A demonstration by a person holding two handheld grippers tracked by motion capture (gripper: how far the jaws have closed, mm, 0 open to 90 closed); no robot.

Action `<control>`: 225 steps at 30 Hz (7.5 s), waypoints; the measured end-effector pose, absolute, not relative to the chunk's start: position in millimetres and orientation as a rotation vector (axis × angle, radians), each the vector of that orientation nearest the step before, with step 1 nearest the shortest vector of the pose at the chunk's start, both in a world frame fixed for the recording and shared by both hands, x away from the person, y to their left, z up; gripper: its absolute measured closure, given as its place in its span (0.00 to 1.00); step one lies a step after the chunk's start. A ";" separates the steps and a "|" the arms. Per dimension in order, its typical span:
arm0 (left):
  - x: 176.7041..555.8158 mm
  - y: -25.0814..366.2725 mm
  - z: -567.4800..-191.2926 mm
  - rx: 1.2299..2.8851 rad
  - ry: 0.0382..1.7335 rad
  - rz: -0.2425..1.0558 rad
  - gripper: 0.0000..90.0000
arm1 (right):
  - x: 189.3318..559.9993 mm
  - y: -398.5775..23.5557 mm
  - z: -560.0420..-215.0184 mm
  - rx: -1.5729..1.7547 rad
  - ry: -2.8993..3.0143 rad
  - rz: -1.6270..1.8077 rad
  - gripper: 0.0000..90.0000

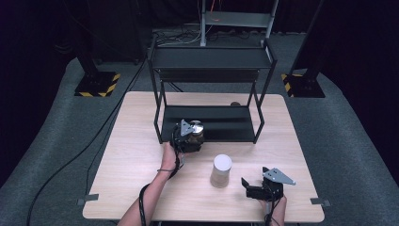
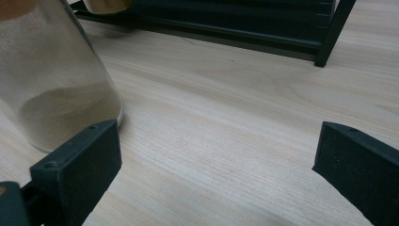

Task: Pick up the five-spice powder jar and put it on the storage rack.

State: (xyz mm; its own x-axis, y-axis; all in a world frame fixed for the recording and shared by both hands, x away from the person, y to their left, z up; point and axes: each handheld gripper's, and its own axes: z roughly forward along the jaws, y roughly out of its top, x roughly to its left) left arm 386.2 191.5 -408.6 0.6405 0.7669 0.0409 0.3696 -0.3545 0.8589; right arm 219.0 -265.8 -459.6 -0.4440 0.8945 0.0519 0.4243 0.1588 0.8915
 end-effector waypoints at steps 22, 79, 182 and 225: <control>396.4 185.5 -404.5 1.973 0.885 0.575 0.34 | 219.2 -265.5 -459.4 1.248 1.945 1.237 0.00; 434.6 164.8 -409.0 2.011 0.908 0.599 0.34 | 218.9 -264.8 -459.4 1.246 1.944 1.232 0.00; 433.9 184.7 -399.9 2.084 0.917 0.532 0.00 | 219.2 -263.4 -458.7 1.242 1.949 1.222 0.00; 277.9 259.5 -435.3 2.126 1.020 0.474 0.00 | 219.8 -261.0 -457.4 1.255 1.948 1.205 0.00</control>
